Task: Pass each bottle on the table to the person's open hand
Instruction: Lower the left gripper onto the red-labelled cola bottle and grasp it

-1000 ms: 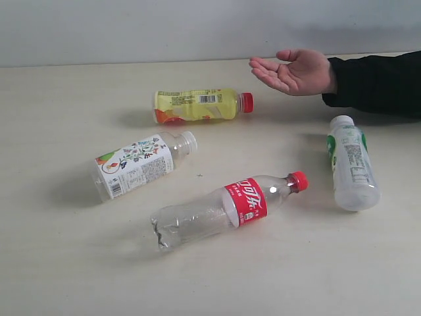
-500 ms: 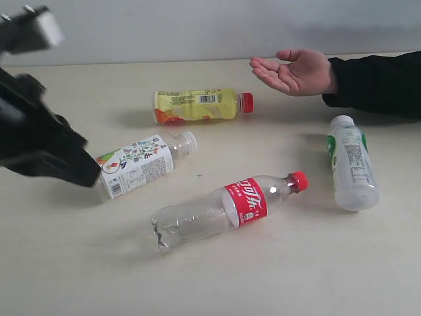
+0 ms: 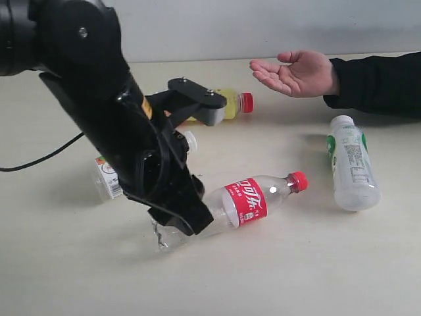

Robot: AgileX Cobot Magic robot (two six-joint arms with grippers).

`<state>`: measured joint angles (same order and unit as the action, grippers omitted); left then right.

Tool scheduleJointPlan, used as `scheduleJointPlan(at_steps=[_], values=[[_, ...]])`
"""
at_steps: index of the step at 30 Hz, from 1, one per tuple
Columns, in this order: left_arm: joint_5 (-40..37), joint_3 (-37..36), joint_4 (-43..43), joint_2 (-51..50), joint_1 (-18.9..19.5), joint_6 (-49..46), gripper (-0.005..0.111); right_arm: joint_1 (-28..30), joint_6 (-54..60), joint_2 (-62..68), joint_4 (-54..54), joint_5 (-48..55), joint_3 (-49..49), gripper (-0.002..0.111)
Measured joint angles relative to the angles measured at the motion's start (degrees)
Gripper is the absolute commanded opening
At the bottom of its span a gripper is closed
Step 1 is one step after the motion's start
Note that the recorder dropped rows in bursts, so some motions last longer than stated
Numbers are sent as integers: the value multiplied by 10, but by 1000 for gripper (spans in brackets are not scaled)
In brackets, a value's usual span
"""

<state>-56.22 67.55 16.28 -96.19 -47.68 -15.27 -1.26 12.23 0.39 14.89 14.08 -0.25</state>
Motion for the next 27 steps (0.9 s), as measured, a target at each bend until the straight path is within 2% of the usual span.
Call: scheduleJointPlan(at_steps=[1,4,7,18,27], values=[[3,11,-2,-10,0,-18,83,0,0,0,0,0,0,0],[9,35,-6,-37,0,-96,82,0,0,0,0,0,0,0],[17,48,-13,-60,0,-128,82,0,0,0,0,0,0,0],[72,55,-61,-133,0,-138,82,0,0,0,0,0,0,0],[93,55,-66,-178,0,-138,82,0,0,0,0,0,0,0]])
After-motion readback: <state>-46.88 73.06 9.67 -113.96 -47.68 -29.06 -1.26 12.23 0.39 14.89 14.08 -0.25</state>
